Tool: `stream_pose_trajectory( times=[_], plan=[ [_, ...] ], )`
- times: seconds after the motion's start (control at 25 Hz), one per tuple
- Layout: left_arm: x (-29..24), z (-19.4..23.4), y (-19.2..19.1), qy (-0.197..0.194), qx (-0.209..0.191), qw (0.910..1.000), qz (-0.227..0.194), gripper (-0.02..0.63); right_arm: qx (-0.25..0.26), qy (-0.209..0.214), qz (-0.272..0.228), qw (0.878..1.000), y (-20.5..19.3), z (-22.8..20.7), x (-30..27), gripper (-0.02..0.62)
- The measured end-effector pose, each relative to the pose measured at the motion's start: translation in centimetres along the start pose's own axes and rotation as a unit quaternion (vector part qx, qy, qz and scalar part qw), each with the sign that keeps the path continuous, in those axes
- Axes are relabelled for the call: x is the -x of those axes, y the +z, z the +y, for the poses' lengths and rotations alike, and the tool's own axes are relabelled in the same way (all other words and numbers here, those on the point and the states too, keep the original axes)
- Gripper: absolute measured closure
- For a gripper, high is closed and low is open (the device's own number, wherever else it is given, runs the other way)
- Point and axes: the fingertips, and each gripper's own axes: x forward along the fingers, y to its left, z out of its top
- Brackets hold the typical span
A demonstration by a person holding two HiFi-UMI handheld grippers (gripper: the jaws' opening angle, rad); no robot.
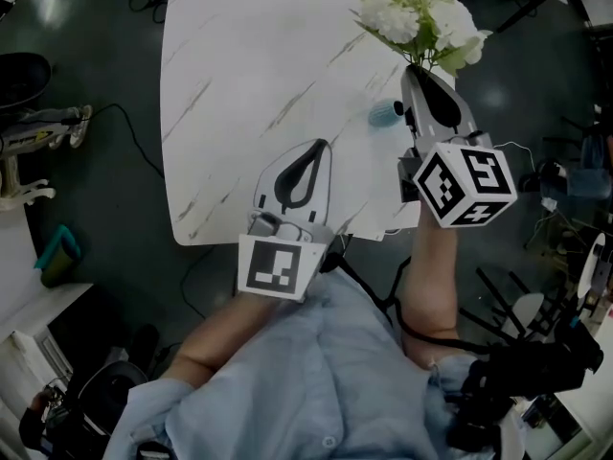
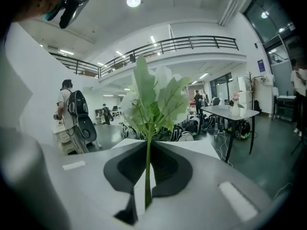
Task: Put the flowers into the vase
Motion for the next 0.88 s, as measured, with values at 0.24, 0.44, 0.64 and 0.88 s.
stream_pose_trajectory(
  times=[0.24, 0.44, 0.64, 0.88],
  plan=[
    [-1.3, -0.5, -0.1, -0.016, -0.004, 0.9998, 0.009, 0.601, -0.011, -0.018, -0.021, 1.000, 1.0, -2.3, 0.2, 0.588],
    [-2.7, 0.0, -0.4, -0.018, -0.001, 0.9997, 0.019, 0.601, -0.032, -0.019, -0.039, 0.999, 1.3, -3.9, -0.3, 0.588],
    [-3.7, 0.5, -0.9, -0.018, 0.004, 0.9994, 0.029, 0.601, -0.049, -0.005, -0.065, 0.997, 2.2, -4.6, -0.9, 0.588],
    [-4.3, 1.4, -1.3, -0.015, 0.013, 0.9991, 0.036, 0.601, -0.073, 0.019, -0.101, 0.992, 3.6, -4.6, -1.4, 0.588]
  ],
)
